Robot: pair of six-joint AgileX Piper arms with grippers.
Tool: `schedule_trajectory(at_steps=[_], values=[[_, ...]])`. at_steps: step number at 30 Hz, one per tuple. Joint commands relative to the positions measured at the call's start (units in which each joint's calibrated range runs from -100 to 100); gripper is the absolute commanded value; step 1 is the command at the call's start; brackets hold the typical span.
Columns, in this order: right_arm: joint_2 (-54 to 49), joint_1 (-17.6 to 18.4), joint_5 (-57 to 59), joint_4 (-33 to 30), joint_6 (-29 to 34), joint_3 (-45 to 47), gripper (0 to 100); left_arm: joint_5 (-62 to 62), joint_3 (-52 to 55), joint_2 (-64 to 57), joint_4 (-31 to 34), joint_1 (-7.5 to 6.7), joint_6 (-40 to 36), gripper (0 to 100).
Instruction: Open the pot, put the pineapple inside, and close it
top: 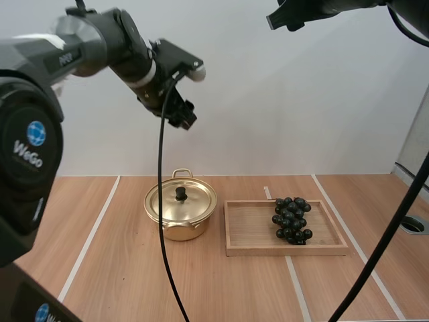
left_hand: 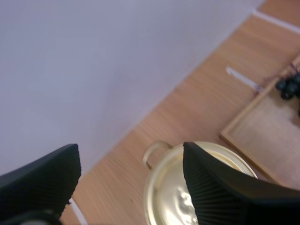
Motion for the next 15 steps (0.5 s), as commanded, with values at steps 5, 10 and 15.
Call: schedule_trajectory(at_steps=[5, 10, 15], values=[[-0.8, -0.2, -1.7, -0.2, 0.7, -0.1, 100, -28.4, -13.4, -10.0, -0.4, -0.06, -0.9, 100], [-0.8, -0.2, -2.4, -0.2, 2.5, -0.1, 100, -46.9, -19.9, -14.6, -0.4, -0.06, -1.7, 100], [-0.8, -0.2, -2.5, -2.6, 2.5, -0.1, 100, -48.3, -22.7, -19.1, -0.4, -0.06, -1.7, 100]])
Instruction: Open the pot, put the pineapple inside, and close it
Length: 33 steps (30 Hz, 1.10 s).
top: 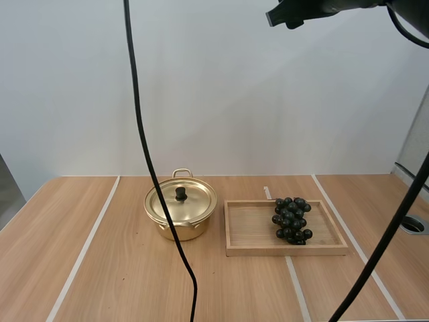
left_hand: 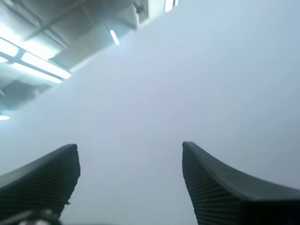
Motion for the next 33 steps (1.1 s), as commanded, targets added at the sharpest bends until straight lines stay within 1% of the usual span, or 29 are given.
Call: schedule_trajectory(at_steps=[1, 2, 4, 6, 8, 9, 11, 12, 14, 15, 17, 18, 20, 21, 23, 25, 28, 29, 33], values=[[-1.0, -0.2, -1.5, -3.3, 0.5, -0.1, 100, -0.4, -1.1, -3.5, -0.4, -0.06, -0.6, 100], [-1.3, -0.2, -0.9, -3.9, 0.5, -0.1, 100, 2.6, -1.1, -4.5, -0.4, -0.06, -0.6, 100], [-1.6, -0.2, 1.4, -3.9, 0.5, -0.1, 100, 4.8, -1.1, -6.1, -0.6, -0.06, -0.7, 100], [-2.6, -0.2, 1.5, -3.9, 0.5, -0.1, 100, 3.5, -1.1, -6.8, -3.5, -0.06, -0.7, 100], [-3.5, -0.2, -0.3, -4.8, 0.5, -0.1, 100, -2.5, -1.1, -7.5, -6.7, -0.06, -0.7, 100], [-4.1, -0.2, -1.4, -5.5, 0.5, -0.1, 100, -4.9, -1.1, -8.0, -7.3, -0.06, -1.7, 100], [-5.2, -0.2, -2.6, -6.4, 0.5, -0.1, 100, -6.3, -1.0, -9.4, -7.4, 0.23, -9.3, 100], [-5.7, -0.2, -3.0, -6.4, 0.5, -0.1, 100, -6.3, -0.7, -10.1, -7.3, 0.62, -13.5, 100], [-6.7, -0.2, -4.8, -6.4, 0.5, -0.1, 100, -4.4, 0.0, -11.7, -7.3, 1.90, -21.8, 100], [-7.0, -0.2, -5.8, -6.4, 0.6, -0.1, 100, -3.5, 0.3, -12.2, -7.3, 2.63, -23.7, 100], [-8.1, -0.2, -8.2, -6.4, 1.3, -0.1, 100, -3.3, 1.5, -13.1, -7.0, 4.05, -24.5, 100], [-8.5, -0.2, -9.9, -6.2, 2.7, -0.1, 100, -3.3, 2.2, -13.5, -6.2, 4.65, -24.5, 100], [-9.2, -0.2, -11.3, -5.8, 8.5, -0.1, 100, -3.3, 4.7, -14.7, -5.8, 5.62, -24.5, 100], [-9.6, -0.2, -11.5, -5.8, 11.1, -0.1, 100, -3.3, 6.2, -15.4, -5.8, 5.89, -24.6, 100], [-10.0, -0.2, -9.5, -5.8, 18.2, -0.1, 100, -3.3, 10.4, -17.5, -5.8, 6.27, -25.5, 100], [-9.9, -0.2, -6.2, -5.8, 23.4, -0.1, 100, -4.1, 16.4, -19.9, -5.8, 6.36, -25.6, 100], [-9.9, -0.2, -0.3, -5.8, 27.1, -0.1, 100, -11.9, 26.2, -24.2, -5.1, 6.36, -25.2, 100], [-9.9, -0.2, 0.5, -5.8, 27.7, -0.1, 100, -16.2, 29.8, -25.8, -5.1, 6.36, -24.7, 100], [-9.9, -0.2, 1.7, -6.0, 28.0, -0.1, 100, -31.0, 41.6, -32.6, -5.1, 6.36, -23.0, 100]])
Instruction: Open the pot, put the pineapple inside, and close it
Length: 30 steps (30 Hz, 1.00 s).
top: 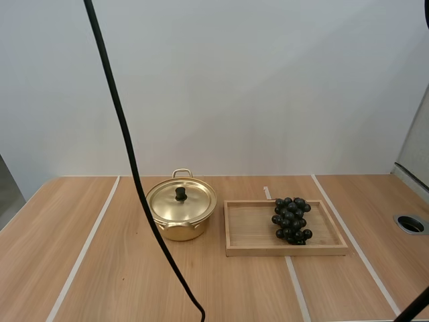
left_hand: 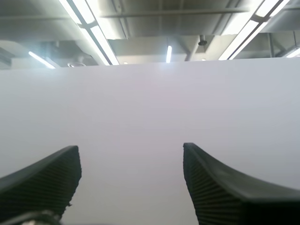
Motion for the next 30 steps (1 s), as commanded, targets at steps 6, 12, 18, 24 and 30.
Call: schedule_trajectory(at_steps=[6, 12, 18, 24, 30], values=[[-0.8, -0.2, -0.2, -0.6, 3.5, 0.1, 100, -19.7, 17.1, -12.0, 0.5, 0.08, 0.9, 100], [-4.6, -0.2, -9.9, -2.6, 3.5, 6.9, 100, -18.8, 24.0, -16.4, 0.5, 0.08, 1.1, 100], [-10.2, -0.2, -28.4, -6.8, 3.5, 21.9, 100, -15.5, 25.0, -19.4, 0.5, 0.08, 1.2, 100], [-10.7, -0.2, -32.6, -6.6, 3.5, 33.4, 100, -14.9, 25.0, -23.2, 0.5, 0.08, 2.1, 100], [-11.5, -0.2, -37.3, -6.3, 3.5, 41.8, 100, -6.2, 25.0, -24.7, 0.5, 0.08, 1.9, 100]])
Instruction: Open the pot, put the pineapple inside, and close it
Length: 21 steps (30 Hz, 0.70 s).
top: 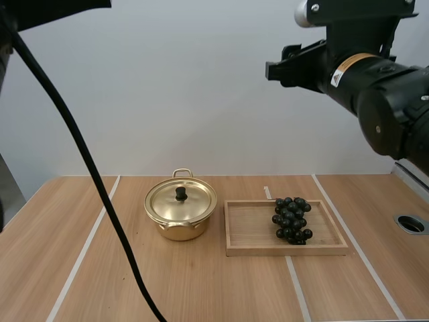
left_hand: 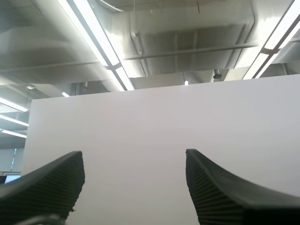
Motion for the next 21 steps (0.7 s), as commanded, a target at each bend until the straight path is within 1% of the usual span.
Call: schedule_trajectory(at_steps=[1, 6, 11, 16, 21], values=[[-1.5, -0.2, -2.9, 0.0, 0.0, 2.7, 100, 7.1, 0.3, -0.3, 0.4, 0.08, -0.1, 100], [-2.8, -0.2, -2.6, 0.0, 0.0, 7.3, 100, 8.9, 4.4, -2.1, 0.4, 0.08, -2.1, 100], [-4.3, -0.2, -2.6, 0.0, -0.1, 12.0, 100, 12.4, 13.4, -6.0, 0.4, 0.08, -2.1, 100], [-5.7, -0.2, -4.2, 0.0, -0.3, 18.0, 100, 11.6, 22.9, -9.0, 0.4, 0.08, -2.1, 100], [-7.3, -0.2, -7.4, -0.4, -0.4, 24.9, 100, 14.4, 26.7, -10.2, 0.4, 0.08, -1.8, 100]])
